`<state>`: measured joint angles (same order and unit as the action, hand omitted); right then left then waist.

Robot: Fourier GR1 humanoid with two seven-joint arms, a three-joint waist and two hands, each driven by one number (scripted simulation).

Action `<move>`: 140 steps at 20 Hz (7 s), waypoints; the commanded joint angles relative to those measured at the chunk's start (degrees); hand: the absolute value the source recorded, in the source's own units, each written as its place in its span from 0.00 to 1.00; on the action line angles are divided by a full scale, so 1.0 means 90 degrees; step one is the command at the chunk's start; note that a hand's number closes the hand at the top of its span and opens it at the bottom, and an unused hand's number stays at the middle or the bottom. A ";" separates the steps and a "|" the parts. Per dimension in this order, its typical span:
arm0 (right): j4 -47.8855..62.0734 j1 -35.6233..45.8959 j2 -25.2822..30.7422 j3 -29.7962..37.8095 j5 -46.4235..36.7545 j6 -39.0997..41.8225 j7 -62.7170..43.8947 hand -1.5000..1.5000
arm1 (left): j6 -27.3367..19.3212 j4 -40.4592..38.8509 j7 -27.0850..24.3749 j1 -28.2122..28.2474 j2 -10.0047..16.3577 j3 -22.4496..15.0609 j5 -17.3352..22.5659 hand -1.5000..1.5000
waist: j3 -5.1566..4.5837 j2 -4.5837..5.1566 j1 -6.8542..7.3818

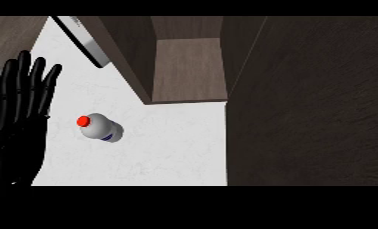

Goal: Pick up the bottled water, place it into the cabinet and close the cabinet

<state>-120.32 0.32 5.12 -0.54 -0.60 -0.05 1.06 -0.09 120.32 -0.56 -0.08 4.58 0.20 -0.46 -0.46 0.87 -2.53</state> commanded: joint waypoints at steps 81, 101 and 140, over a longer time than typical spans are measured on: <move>-0.2673 -0.0785 0.0497 -0.3735 -0.1188 -0.1562 -0.2558 0.00 | 0.3697 -1.0483 -0.4935 -0.2592 0.1468 0.1426 -0.0874 0.00 | 0.0029 -0.0050 0.0051; -0.2834 -0.0500 0.0777 -0.4010 -0.1462 -0.1903 -0.2928 0.00 | 0.3490 -1.0779 -0.5982 -0.2974 0.0903 0.0728 -0.1182 1.00 | 0.0029 -0.0086 0.0088; -0.2959 -0.1145 0.1393 -0.3987 -0.0908 -0.2181 -0.2178 0.00 | -0.2355 -0.7161 -0.2816 -0.3866 -0.0508 -0.2251 0.2469 1.00 | 0.0053 -0.0090 0.0117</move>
<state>-140.92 -6.95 15.04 -37.77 -8.78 -21.26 -19.38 -17.13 59.82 -26.62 -28.72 0.04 -18.11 19.38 -0.01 -0.15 -0.94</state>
